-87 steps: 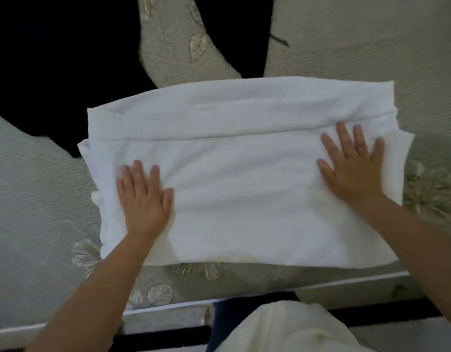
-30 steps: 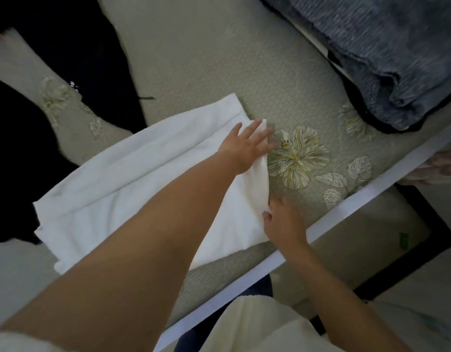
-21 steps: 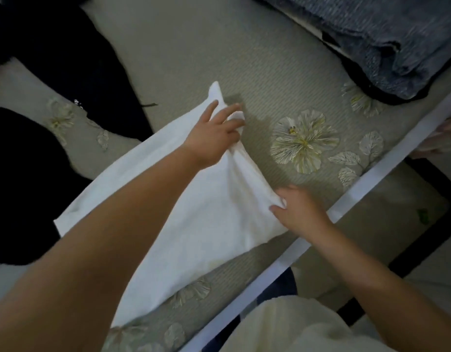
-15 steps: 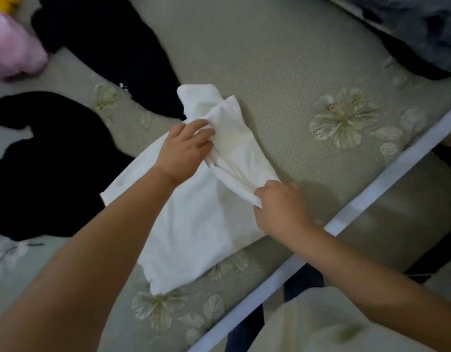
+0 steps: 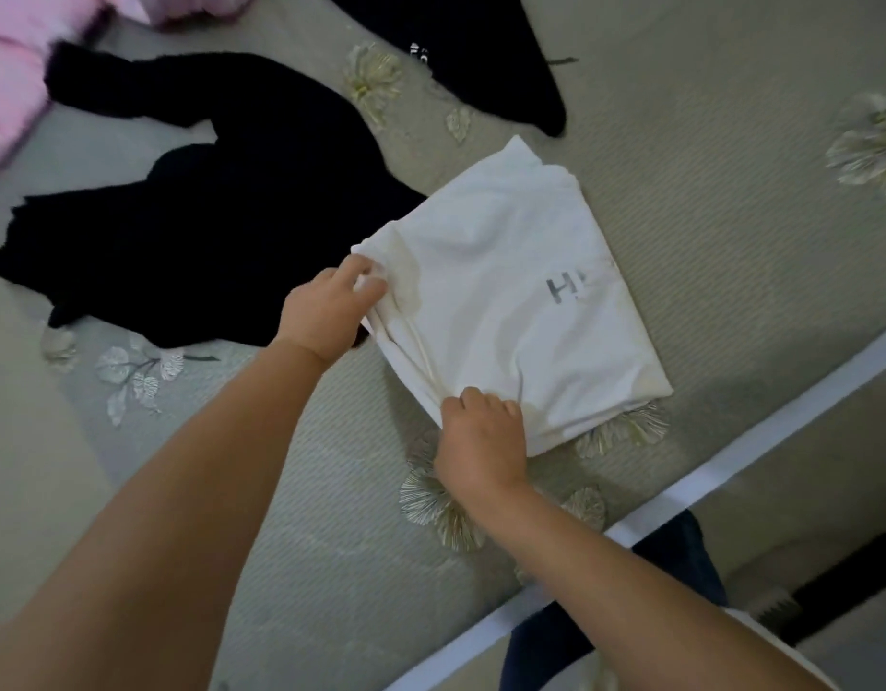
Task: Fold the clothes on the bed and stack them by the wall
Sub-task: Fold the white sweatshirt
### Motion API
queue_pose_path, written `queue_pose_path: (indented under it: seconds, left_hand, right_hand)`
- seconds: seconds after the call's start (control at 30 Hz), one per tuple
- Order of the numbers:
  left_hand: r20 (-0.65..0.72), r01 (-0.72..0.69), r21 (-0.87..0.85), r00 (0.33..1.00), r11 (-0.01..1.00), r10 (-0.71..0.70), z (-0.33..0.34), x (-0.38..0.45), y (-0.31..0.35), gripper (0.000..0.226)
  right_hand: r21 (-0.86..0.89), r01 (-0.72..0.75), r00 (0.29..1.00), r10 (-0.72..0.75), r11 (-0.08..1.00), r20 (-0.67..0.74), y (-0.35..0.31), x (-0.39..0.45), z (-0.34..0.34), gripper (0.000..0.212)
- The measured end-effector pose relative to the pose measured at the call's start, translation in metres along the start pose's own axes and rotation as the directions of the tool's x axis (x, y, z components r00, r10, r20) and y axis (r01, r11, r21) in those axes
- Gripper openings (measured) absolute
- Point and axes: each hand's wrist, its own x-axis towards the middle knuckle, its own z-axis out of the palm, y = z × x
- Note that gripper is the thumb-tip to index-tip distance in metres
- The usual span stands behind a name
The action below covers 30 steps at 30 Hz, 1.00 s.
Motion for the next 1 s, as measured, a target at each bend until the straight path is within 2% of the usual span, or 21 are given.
queue_pose_path:
  seconds: [0.07, 0.13, 0.17, 0.23, 0.3, 0.37, 0.4, 0.43, 0.47, 0.5, 0.53, 0.6, 0.63, 0.7, 0.73, 0.8, 0.87, 1.0]
  left_hand:
    - [0.021, 0.166, -0.2, 0.986, 0.966, -0.165, 0.008, 0.009, 0.002, 0.043]
    - [-0.029, 0.158, -0.435, 0.981, 0.886, -0.19, 0.007, 0.023, 0.013, 0.044]
    - [-0.086, 0.111, -0.557, 0.978, 0.823, -0.19, 0.003, 0.029, 0.017, 0.041]
    - [-0.2, -0.005, -0.506, 0.973, 0.863, -0.112, -0.005, 0.03, 0.015, 0.036]
    - [-0.169, -0.021, -0.506, 0.983, 0.862, -0.075, 0.0, 0.019, 0.005, 0.035]
    - [-0.098, 0.001, -0.514, 0.993, 0.858, -0.059, 0.019, 0.0, -0.008, 0.036]
    - [-0.019, 0.053, -0.504, 0.997, 0.862, -0.072, 0.034, -0.011, -0.013, 0.036]
    - [0.128, 0.143, -0.488, 0.988, 0.861, -0.092, 0.049, -0.022, -0.017, 0.037]
    - [0.328, 0.235, -0.384, 0.939, 0.893, -0.106, 0.063, -0.033, -0.016, 0.039]
    - [0.446, 0.268, -0.23, 0.883, 0.935, -0.144, 0.075, -0.04, -0.014, 0.043]
    - [0.457, 0.26, -0.16, 0.875, 0.952, -0.162, 0.079, -0.046, -0.01, 0.044]
    - [0.248, 0.153, -0.302, 0.966, 0.941, -0.078, 0.084, -0.045, 0.0, 0.033]
    - [0.081, -0.01, -0.291, 0.996, 0.957, 0.035, 0.087, -0.042, 0.004, 0.026]
    - [-0.019, -0.206, -0.115, 0.979, 0.972, 0.205, 0.085, -0.031, 0.005, 0.033]
    - [0.025, -0.247, -0.061, 0.968, 0.967, 0.249, 0.086, -0.027, 0.003, 0.046]
    - [0.154, -0.247, 0.004, 0.958, 0.969, 0.243, 0.093, -0.02, -0.004, 0.067]
    - [0.265, -0.264, 0.056, 0.934, 0.963, 0.241, 0.102, -0.015, -0.011, 0.065]
    - [0.261, -0.358, 0.059, 0.906, 0.932, 0.332, 0.107, 0.0, -0.011, 0.06]
  right_hand:
    - [-0.01, -0.004, 0.999, 0.003, 1.0, -0.046, 0.0, 0.002, -0.006, 0.028]
    - [-0.025, 0.019, 0.987, -0.023, 1.0, -0.159, 0.005, -0.001, -0.016, 0.033]
    - [-0.027, 0.031, 0.975, -0.036, 0.999, -0.219, 0.009, -0.004, -0.019, 0.032]
    - [-0.029, 0.042, 0.952, -0.049, 0.999, -0.302, 0.017, -0.011, -0.02, 0.031]
    - [-0.072, 0.065, 0.949, -0.084, 0.995, -0.303, 0.018, -0.017, -0.011, 0.032]
    - [-0.136, 0.061, 0.978, -0.086, 0.989, -0.192, 0.013, -0.014, 0.008, 0.035]
    - [-0.176, 0.029, 0.993, -0.048, 0.984, -0.107, 0.009, -0.012, 0.02, 0.036]
    - [-0.237, -0.008, 0.999, 0.0, 0.971, -0.035, 0.005, -0.009, 0.031, 0.036]
    - [-0.302, -0.04, 0.999, 0.048, 0.952, 0.019, 0.001, -0.005, 0.041, 0.037]
    - [-0.364, -0.087, 0.991, 0.118, 0.927, 0.062, -0.003, -0.002, 0.052, 0.045]
    - [-0.397, -0.141, 0.975, 0.197, 0.907, 0.105, -0.008, 0.002, 0.059, 0.058]
    - [-0.393, -0.216, 0.959, 0.27, 0.894, 0.087, -0.017, 0.009, 0.07, 0.079]
    - [-0.376, -0.214, 0.958, 0.268, 0.901, 0.097, -0.021, 0.013, 0.075, 0.088]
    - [-0.314, -0.18, 0.938, 0.259, 0.932, 0.232, -0.02, 0.02, 0.089, 0.099]
    - [-0.307, -0.183, 0.912, 0.278, 0.934, 0.302, -0.017, 0.022, 0.094, 0.099]
    - [-0.356, -0.194, 0.889, 0.317, 0.914, 0.331, -0.008, 0.022, 0.099, 0.097]
    - [-0.372, -0.238, 0.875, 0.365, 0.897, 0.318, 0.003, 0.019, 0.099, 0.102]
    - [-0.331, -0.254, 0.892, 0.353, 0.909, 0.283, 0.019, 0.019, 0.103, 0.101]
